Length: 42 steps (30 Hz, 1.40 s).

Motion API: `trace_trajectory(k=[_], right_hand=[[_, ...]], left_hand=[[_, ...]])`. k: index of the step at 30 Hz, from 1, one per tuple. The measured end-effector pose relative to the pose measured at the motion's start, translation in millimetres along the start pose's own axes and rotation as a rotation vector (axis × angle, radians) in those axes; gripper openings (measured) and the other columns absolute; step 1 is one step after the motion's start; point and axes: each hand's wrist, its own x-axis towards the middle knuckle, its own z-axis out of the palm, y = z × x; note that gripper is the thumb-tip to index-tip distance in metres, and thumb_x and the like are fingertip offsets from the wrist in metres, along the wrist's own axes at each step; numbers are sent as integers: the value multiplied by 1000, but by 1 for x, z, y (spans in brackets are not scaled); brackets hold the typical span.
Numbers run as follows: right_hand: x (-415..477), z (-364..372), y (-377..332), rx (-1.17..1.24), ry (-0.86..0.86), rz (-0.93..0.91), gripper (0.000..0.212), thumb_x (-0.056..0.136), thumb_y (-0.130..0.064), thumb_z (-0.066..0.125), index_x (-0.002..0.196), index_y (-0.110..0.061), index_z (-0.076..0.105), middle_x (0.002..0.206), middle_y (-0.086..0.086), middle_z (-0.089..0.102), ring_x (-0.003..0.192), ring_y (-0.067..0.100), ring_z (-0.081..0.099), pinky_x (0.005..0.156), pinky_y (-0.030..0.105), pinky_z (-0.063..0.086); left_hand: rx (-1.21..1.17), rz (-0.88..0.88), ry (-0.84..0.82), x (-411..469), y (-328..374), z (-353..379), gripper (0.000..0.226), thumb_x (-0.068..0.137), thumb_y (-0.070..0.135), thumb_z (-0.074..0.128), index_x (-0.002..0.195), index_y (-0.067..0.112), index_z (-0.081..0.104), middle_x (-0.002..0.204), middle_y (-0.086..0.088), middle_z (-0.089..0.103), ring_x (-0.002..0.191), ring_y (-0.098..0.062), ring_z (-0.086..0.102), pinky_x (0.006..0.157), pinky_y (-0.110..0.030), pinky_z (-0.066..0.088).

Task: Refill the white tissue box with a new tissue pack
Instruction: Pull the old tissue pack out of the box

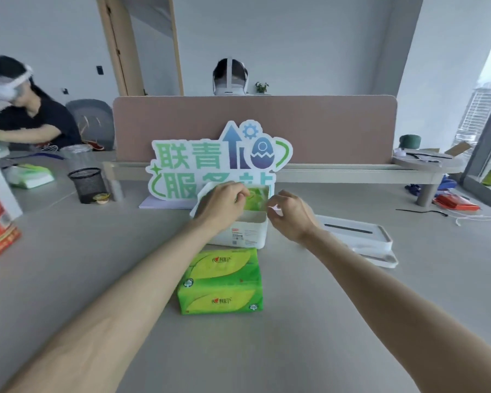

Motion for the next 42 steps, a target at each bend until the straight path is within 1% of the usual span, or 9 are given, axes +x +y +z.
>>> trace_trajectory(k=[4,8,13,16,18,22,28,33,42], right_hand=[[34,23,-18,-151,-99,-1,36,90,-29,54,123,-19,65,129,6,60,122,29,44,90,38,42],[46,35,-19,-351,-157,-32,31,90,-33,48,107,-23,71,113,2,69,117,29,41,89,40,35],[49,38,-18,-391,-56,-130,23,89,-17,49,91,-18,72,94,0,72,103,28,48,76,35,28],[47,34,-19,-378,40,-186,20,89,-12,53,89,-16,72,92,3,72,97,31,54,77,35,31],[47,29,-23,-371,107,-209,18,88,-10,56,87,-12,73,88,6,72,91,34,58,75,35,35],[45,25,-45,-377,226,-270,12,81,-8,63,76,-11,73,74,6,71,71,32,65,65,35,43],[48,26,-95,-308,251,-364,16,72,3,72,78,-12,72,76,4,69,66,31,66,59,31,44],[51,68,-159,-180,93,-412,13,87,-2,58,90,-5,71,93,13,68,80,39,64,64,37,49],[58,179,-261,-98,-105,-486,26,81,4,56,102,-8,67,103,12,64,86,41,64,58,41,49]], left_hand=[[228,-104,-144,16,-43,-12,34,98,19,41,128,18,57,137,0,57,127,-22,48,97,-40,47],[318,-258,-180,29,-63,-9,38,100,30,37,129,12,54,128,-15,59,117,-33,54,86,-40,45],[255,-369,-147,41,-72,4,23,87,31,58,94,12,68,106,-14,69,97,-35,63,69,-33,42],[158,-401,-68,37,-71,4,18,80,26,62,65,18,54,83,-11,64,77,-33,57,62,-30,41],[96,-397,-33,32,-70,-3,13,79,34,67,81,23,60,90,-7,66,84,-31,60,70,-32,47],[-107,-433,50,19,-76,-26,51,74,41,75,119,23,60,114,-1,71,108,-29,64,84,-34,50],[-95,-426,214,-12,-96,-72,41,83,42,65,118,22,62,114,0,73,109,-27,64,87,-36,52],[71,-484,253,-58,-144,-117,30,88,36,60,114,21,59,108,-2,74,105,-32,63,79,-38,51],[218,-613,314,-138,-252,-164,18,92,29,53,99,17,65,99,-10,75,94,-37,67,73,-41,53]])
